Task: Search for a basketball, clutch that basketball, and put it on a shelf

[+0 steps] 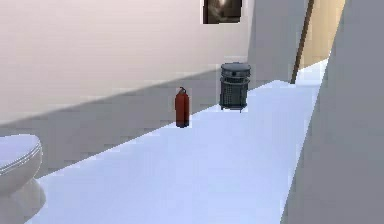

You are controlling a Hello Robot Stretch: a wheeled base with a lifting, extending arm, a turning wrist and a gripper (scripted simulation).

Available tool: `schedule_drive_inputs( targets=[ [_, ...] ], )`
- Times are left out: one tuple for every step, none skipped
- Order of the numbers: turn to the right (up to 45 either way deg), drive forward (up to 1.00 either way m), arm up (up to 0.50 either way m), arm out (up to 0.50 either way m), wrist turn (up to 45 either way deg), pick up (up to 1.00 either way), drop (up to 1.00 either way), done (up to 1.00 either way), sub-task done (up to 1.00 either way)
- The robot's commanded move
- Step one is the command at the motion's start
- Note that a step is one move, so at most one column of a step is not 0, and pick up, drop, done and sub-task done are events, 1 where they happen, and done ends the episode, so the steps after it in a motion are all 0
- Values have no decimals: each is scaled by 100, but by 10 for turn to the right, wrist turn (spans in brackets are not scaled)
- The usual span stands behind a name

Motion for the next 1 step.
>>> schedule_drive_inputs(
  targets=[
    [0, 40, 0, 0, 0, 0, 0, 0, 0]
  ],
)
